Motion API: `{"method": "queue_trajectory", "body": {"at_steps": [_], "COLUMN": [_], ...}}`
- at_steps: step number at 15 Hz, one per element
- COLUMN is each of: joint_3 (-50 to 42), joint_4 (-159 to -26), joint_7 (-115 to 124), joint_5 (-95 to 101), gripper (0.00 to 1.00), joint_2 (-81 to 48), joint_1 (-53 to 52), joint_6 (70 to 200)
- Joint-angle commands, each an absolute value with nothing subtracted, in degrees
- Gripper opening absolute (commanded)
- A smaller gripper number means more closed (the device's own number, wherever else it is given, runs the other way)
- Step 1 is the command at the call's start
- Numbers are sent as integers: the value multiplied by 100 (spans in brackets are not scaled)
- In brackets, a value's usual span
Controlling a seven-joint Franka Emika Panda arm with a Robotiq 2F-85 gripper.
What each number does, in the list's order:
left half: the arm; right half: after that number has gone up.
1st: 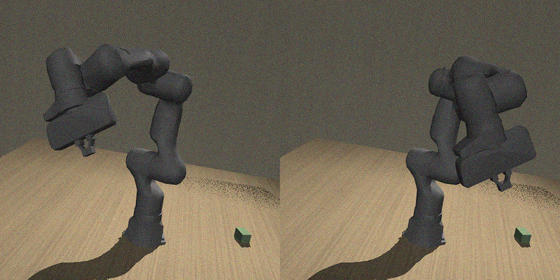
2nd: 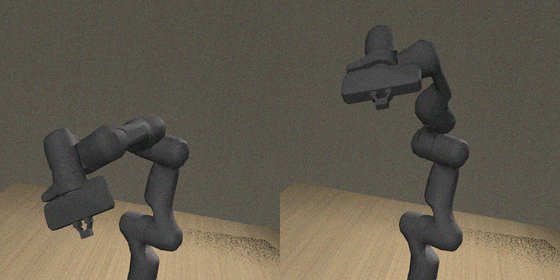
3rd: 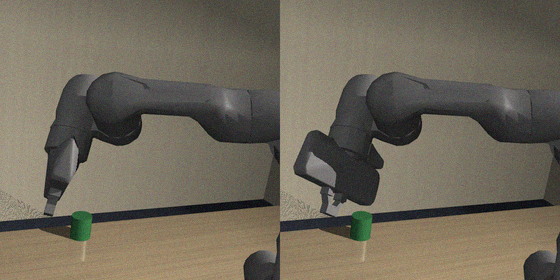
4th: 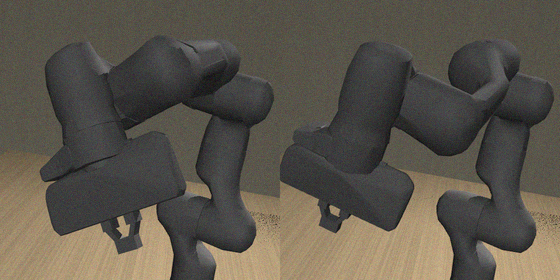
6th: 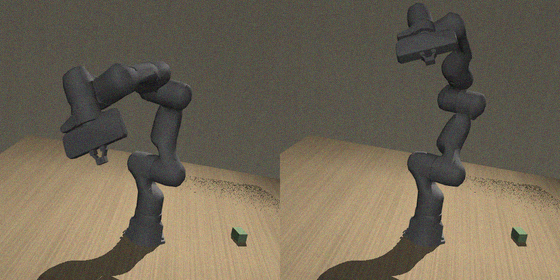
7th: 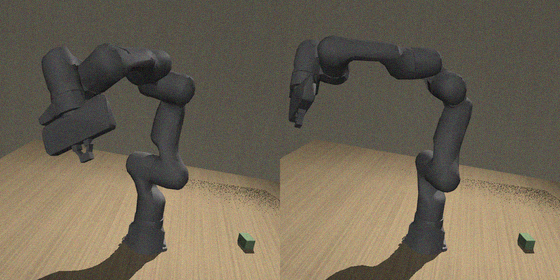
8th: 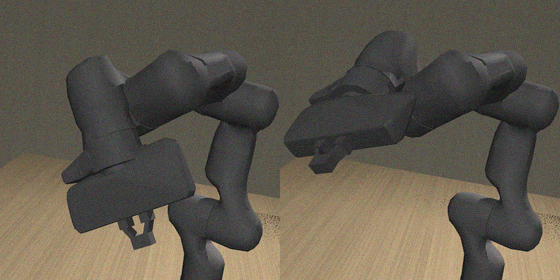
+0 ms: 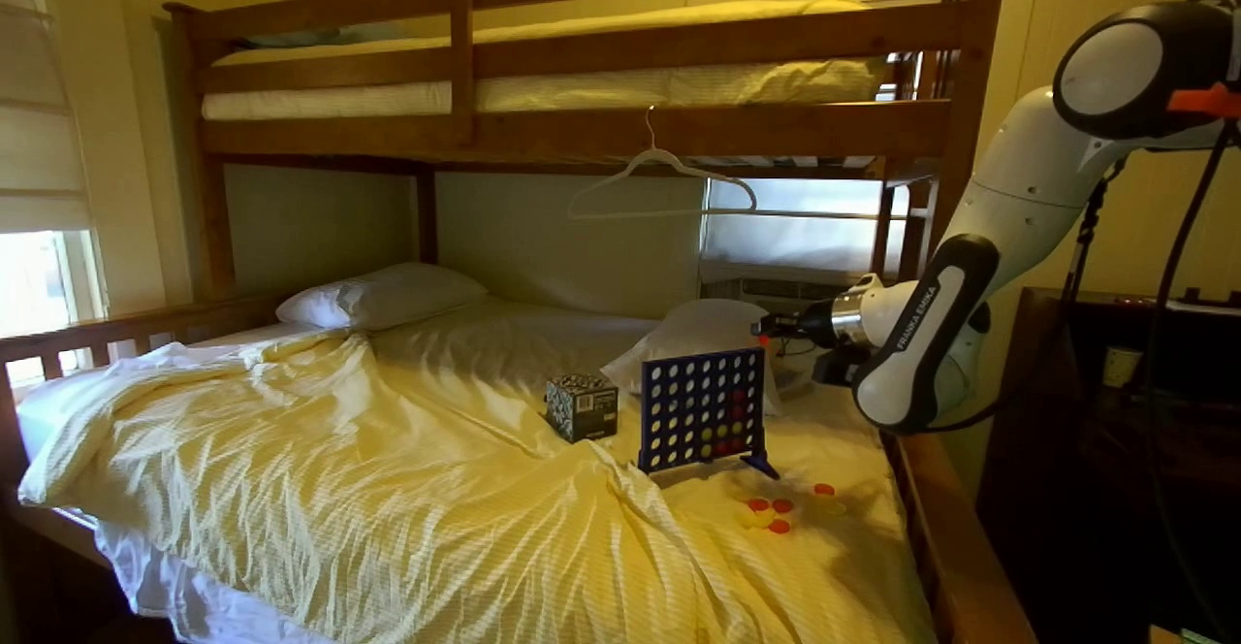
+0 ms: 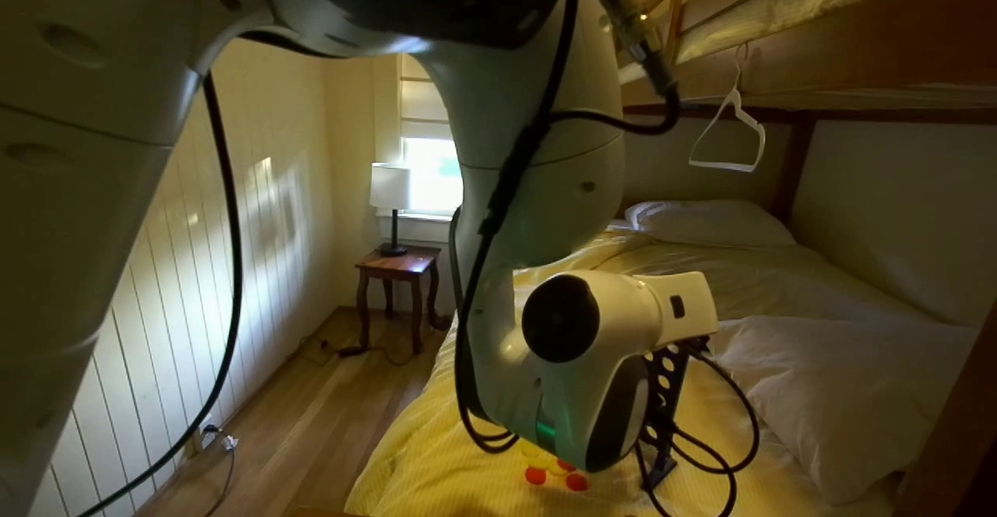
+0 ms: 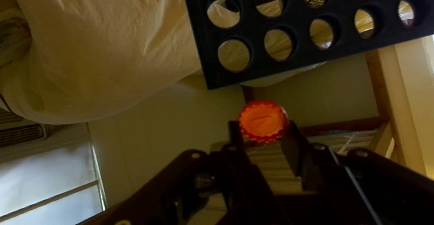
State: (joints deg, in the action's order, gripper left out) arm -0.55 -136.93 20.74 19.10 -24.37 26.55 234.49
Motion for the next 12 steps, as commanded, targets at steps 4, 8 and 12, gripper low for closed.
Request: {"method": "queue_trajectory", "body": {"at_steps": [4, 8, 12], "joint_3": [-158, -199, -199], "joint_4": [-13470, -13560, -13556], "joint_7": [2290, 2226, 2226], "joint_5": [1595, 1708, 1694], "gripper": [9, 34, 9], "joint_2": [-2665, -2597, -2607], "joint_1": [2428, 2419, 2415], "joint_6": [23656, 23600, 23600]}}
